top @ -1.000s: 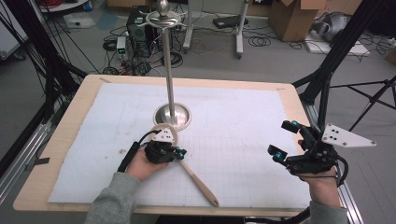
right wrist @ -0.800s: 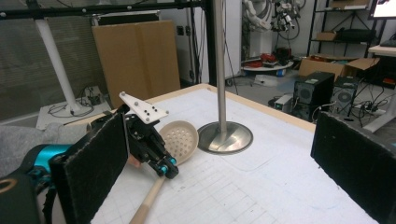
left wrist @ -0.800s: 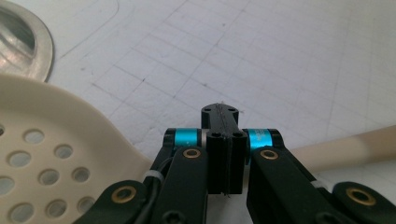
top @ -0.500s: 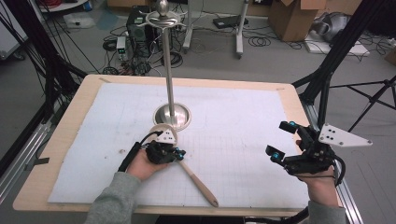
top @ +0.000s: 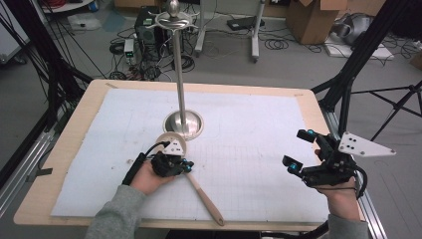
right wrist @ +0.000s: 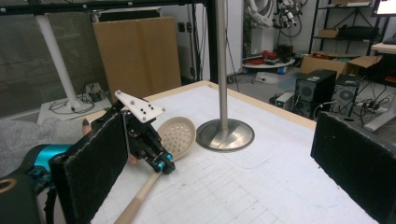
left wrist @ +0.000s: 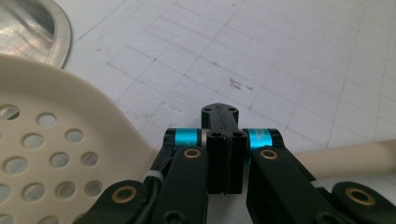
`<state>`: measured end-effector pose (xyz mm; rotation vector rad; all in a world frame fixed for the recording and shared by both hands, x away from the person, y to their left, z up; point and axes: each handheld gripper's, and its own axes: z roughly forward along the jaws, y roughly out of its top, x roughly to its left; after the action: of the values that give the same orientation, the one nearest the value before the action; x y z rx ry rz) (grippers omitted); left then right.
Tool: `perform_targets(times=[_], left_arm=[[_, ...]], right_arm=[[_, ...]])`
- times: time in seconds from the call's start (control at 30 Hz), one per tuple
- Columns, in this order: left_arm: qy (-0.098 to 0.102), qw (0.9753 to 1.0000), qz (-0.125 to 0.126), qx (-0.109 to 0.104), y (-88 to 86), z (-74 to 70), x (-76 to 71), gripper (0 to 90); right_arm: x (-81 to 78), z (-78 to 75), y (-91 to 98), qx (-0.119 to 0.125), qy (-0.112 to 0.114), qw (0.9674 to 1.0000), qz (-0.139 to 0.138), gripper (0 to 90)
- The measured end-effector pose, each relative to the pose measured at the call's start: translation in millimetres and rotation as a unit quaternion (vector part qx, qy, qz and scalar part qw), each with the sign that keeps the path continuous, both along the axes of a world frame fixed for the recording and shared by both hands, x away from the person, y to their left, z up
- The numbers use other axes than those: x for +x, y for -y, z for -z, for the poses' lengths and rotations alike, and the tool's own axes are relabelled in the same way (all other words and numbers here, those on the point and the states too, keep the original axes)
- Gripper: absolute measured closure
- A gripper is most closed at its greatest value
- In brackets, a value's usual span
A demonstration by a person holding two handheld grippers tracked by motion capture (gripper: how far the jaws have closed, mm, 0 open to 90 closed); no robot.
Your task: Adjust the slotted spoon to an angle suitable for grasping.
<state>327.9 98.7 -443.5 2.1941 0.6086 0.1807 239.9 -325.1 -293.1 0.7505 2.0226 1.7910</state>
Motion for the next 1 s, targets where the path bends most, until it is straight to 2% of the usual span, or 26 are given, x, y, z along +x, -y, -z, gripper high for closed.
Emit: perform_targets(times=[0.13, 0.43, 0.53, 0.57, 0.7, 0.73, 1.0], left_arm=[[0.003, 0.9999, -0.005, 0.009, -7.2, -0.8, -0.6, 89.8], [0.003, 0.9997, -0.022, 0.014, -20.1, -1.3, -0.7, 89.8], [0.004, 0.9996, -0.027, 0.008, -25.3, -0.6, -2.2, 89.8], [0.003, 0.9995, -0.031, 0.005, -32.9, 0.1, -3.2, 89.8], [0.003, 0.9991, -0.043, 0.004, -45.0, 0.0, -6.4, 89.8], [0.005, 0.9989, -0.044, 0.013, -49.2, -0.9, -7.6, 89.9], [0.008, 0.9983, -0.055, 0.017, -67.2, -1.2, -12.5, 89.8]], right_arm=[[1.1, 1.2, -1.1, 0.0, -0.001, 1.0, 0.0, 3.0], [1.8, 1.6, -2.5, -0.003, 0.0, 1.0, -0.003, 3.1], [1.7, 1.7, -1.8, -0.002, -0.002, 1.0, -0.003, 3.1], [1.7, 1.8, -1.8, -0.002, -0.002, 1.0, -0.002, 3.0], [2.0, 2.2, -3.5, -0.004, -0.004, 1.0, -0.004, 3.1], [2.6, 2.4, -3.8, -0.005, 0.0, 1.0, -0.004, 3.1], [3.4, 3.2, -7.1, -0.011, -0.004, 0.9999, -0.007, 3.1]])
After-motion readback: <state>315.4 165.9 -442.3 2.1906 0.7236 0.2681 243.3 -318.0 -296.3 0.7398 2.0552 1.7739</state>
